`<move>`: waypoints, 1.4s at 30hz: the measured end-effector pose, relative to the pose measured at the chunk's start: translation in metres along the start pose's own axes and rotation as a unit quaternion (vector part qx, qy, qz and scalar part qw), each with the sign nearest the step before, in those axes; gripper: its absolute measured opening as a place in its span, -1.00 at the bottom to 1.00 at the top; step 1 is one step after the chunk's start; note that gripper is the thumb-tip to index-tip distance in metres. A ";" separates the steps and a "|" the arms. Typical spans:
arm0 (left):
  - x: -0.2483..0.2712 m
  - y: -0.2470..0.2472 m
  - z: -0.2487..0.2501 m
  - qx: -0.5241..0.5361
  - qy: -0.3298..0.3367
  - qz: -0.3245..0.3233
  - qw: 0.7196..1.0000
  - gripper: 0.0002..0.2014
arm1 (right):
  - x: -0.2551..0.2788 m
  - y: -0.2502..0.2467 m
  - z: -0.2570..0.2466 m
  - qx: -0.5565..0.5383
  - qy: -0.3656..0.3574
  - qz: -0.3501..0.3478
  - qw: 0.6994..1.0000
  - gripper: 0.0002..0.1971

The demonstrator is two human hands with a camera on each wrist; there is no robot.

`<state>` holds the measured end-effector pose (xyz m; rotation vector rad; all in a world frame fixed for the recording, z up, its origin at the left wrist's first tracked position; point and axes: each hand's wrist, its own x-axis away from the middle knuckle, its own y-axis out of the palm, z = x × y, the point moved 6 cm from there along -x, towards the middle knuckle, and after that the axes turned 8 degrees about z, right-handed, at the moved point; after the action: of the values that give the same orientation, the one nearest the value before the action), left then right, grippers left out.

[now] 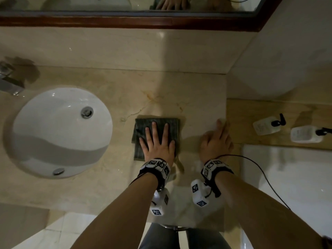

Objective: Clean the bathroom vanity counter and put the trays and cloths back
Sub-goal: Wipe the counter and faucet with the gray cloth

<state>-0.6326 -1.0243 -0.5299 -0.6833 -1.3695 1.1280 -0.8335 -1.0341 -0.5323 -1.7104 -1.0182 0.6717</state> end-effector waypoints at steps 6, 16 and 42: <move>-0.049 -0.017 0.026 0.002 0.016 -0.007 1.000 -0.38 | 0.003 0.010 -0.009 0.042 0.026 -0.021 0.999 -0.31; -0.139 -0.046 0.071 -0.015 0.053 0.019 0.998 -0.39 | 0.000 0.008 -0.014 0.070 0.043 -0.030 0.996 -0.27; -0.127 -0.044 0.066 -0.017 0.091 0.039 0.995 -0.40 | 0.002 0.006 -0.013 0.089 0.041 -0.036 0.995 -0.26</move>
<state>-0.6672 -1.1697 -0.5312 -0.8493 -1.2171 1.0780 -0.8202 -1.0393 -0.5335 -1.5271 -0.9303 0.6219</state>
